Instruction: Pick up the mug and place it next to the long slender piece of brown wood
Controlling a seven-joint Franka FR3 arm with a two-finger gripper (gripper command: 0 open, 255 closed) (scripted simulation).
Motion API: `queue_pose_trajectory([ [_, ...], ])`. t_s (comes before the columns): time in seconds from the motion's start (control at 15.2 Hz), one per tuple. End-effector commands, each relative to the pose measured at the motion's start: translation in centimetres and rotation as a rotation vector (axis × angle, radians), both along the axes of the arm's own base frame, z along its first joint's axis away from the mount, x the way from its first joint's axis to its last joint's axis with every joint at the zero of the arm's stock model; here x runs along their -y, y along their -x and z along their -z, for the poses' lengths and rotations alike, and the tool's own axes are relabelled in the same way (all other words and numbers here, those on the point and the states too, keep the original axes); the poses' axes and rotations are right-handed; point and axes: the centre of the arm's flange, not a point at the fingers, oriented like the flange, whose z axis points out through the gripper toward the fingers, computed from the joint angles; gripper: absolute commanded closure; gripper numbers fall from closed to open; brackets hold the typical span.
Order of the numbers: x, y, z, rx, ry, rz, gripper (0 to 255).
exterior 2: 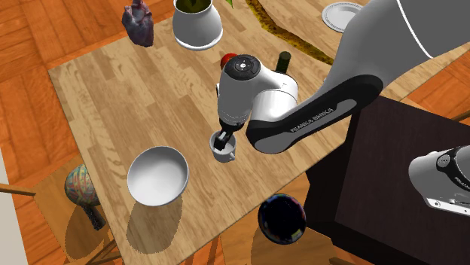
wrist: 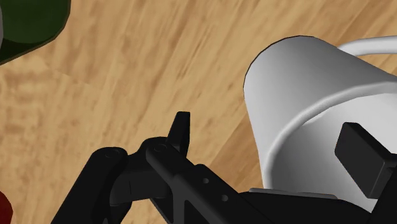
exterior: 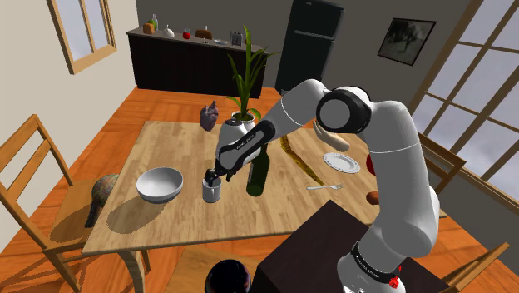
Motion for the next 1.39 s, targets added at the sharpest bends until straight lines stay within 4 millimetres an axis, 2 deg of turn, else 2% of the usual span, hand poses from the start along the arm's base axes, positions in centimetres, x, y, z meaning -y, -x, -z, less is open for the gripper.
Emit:
queue_pose_trajectory([
  [0.0,0.0,0.0,0.0,0.0,0.0,0.0,0],
  [0.13,0.0,0.0,0.0,0.0,0.0,0.0,0],
  [0.2,0.0,0.0,0.0,0.0,0.0,0.0,255],
  [0.79,0.0,0.0,0.0,0.0,0.0,0.0,255],
  [1.32,0.0,0.0,-4.2,0.0,0.0,0.0,255],
])
